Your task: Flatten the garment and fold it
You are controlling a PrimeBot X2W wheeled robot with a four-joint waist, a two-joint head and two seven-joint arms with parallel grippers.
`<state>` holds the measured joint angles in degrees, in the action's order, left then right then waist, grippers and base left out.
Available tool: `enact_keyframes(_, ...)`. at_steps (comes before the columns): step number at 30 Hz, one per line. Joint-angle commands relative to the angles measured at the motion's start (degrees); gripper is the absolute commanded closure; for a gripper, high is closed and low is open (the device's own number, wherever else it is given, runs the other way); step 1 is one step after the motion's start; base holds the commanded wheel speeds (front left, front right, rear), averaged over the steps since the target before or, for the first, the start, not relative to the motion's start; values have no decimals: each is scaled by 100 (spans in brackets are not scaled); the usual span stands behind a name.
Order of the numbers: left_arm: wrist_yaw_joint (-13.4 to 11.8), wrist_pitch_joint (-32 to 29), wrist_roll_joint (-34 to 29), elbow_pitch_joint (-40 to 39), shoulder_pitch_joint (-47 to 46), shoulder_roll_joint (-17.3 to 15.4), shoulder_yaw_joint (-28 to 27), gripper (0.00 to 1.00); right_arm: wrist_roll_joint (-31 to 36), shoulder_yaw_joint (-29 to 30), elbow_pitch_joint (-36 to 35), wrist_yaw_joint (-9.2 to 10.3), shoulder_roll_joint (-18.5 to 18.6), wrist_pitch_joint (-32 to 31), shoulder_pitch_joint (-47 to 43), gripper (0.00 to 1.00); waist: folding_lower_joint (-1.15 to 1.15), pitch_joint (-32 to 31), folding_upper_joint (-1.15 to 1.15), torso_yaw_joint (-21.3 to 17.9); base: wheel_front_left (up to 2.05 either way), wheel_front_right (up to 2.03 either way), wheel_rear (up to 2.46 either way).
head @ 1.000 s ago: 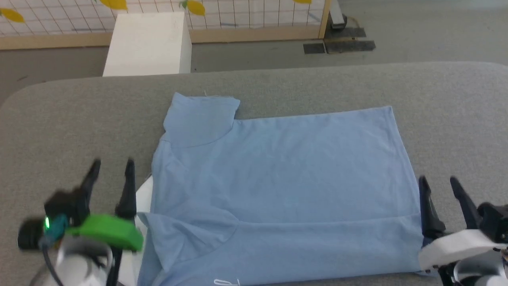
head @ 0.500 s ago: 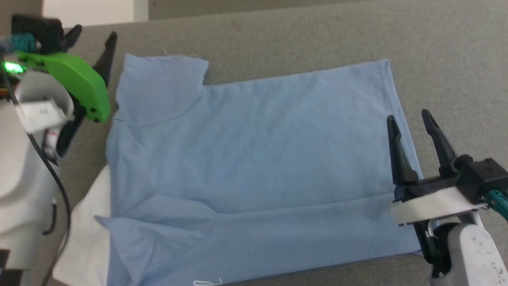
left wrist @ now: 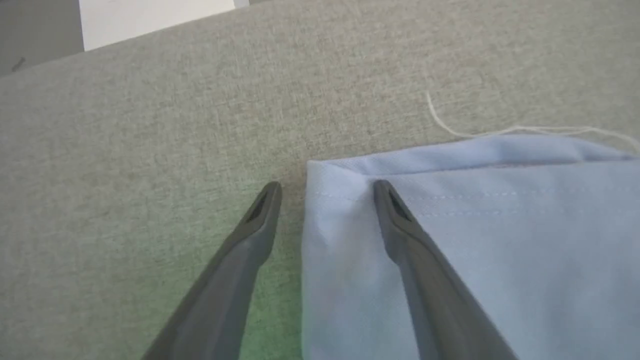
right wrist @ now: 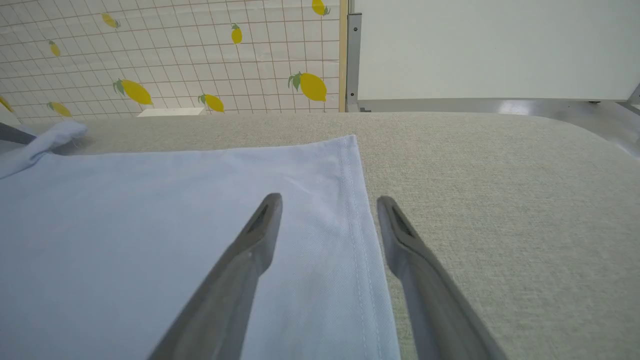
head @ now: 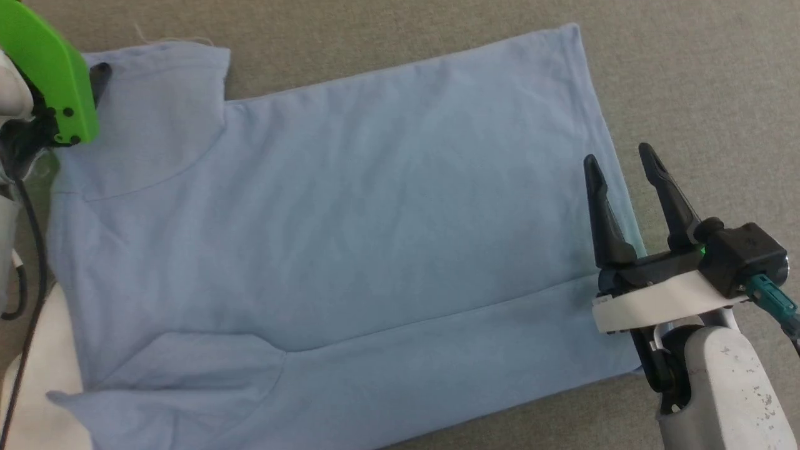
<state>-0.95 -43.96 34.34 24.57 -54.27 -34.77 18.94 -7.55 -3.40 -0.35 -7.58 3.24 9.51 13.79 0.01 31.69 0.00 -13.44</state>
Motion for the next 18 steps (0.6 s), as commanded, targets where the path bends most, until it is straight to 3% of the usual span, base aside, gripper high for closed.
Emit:
enact_keyframes(1,-157,-201,-8,5,-19,-114,0,0,0,-12,26,9,-16,2,117,0,-1,211,0,-184,0,0,0)
enact_keyframes(2,-274,-368,-15,-29,15,-151,1,0,10,-16,41,9,-19,-5,144,0,-1,223,0,-186,0,0,0)
enact_keyframes(3,-364,-539,-5,-70,66,-179,9,6,18,-21,54,9,-21,-18,173,0,-1,230,0,-184,0,0,0)
enact_keyframes(4,-415,-661,18,-119,108,-193,12,54,20,-28,61,9,-22,-31,199,0,-1,235,0,-180,0,0,0)
enact_keyframes(6,-488,-807,108,-287,203,-188,-17,100,41,-52,62,9,-22,-60,288,0,-1,247,0,-160,0,0,0)
enact_keyframes(12,-553,-1000,255,-706,418,-191,-24,100,195,69,222,9,17,-587,1044,0,-1,254,0,-44,0,0,0)
enact_keyframes(18,-513,-926,273,-911,412,-130,24,100,167,362,1006,9,14,-2282,2458,0,-1,243,0,117,0,0,0)
